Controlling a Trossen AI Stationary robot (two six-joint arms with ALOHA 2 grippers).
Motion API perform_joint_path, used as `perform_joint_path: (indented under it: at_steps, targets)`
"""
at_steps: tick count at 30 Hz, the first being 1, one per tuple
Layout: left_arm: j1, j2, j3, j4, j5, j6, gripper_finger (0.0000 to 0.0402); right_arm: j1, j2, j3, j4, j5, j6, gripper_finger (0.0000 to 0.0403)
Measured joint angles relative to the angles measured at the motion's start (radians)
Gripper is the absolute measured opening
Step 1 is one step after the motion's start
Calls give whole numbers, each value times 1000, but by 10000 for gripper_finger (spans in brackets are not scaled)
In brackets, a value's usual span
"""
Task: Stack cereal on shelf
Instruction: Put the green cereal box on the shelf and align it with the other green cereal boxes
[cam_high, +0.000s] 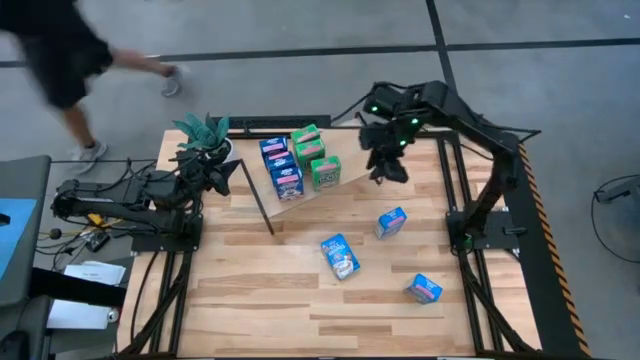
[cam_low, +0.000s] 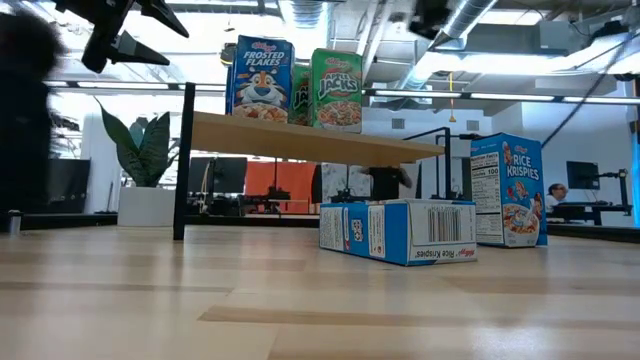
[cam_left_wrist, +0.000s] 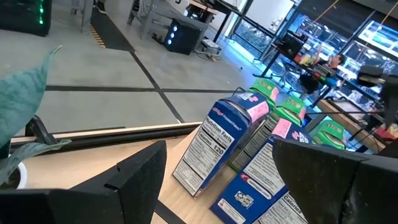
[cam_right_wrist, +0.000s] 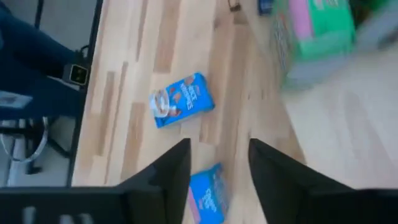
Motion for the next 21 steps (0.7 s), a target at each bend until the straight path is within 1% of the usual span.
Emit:
perform_joint_path:
  at_steps: [3, 5, 7, 9, 11, 14, 17, 19, 21]
  targets:
    - [0, 0, 0, 0, 0, 0, 283, -36, -148, -170, 3, -12, 21, 143]
    - [0, 0, 0, -1, 0, 0, 283, -69, -271, -316, 64, -3, 65, 127]
    - [0, 0, 0, -1, -13, 1, 283, -87, -381, -479, 227, 9, 144, 113]
    - [0, 0, 0, -1, -21, 0, 283, -82, -474, -646, 465, 25, 239, 100]
    - [0, 0, 0, -1, -29, 0, 283, -53, -542, -791, 714, 29, 332, 88]
    - [0, 0, 0, -1, -51, -6, 283, 5, -569, -950, 1024, 68, 409, 72]
    - [0, 0, 0, -1, -62, -16, 283, 66, -534, -1031, 1232, 147, 427, 58]
    - [0, 0, 0, 0, -72, -18, 283, 91, -493, -1043, 1284, 187, 427, 50]
    - [0, 0, 0, 0, -74, -26, 283, 107, -446, -1045, 1304, 194, 427, 41]
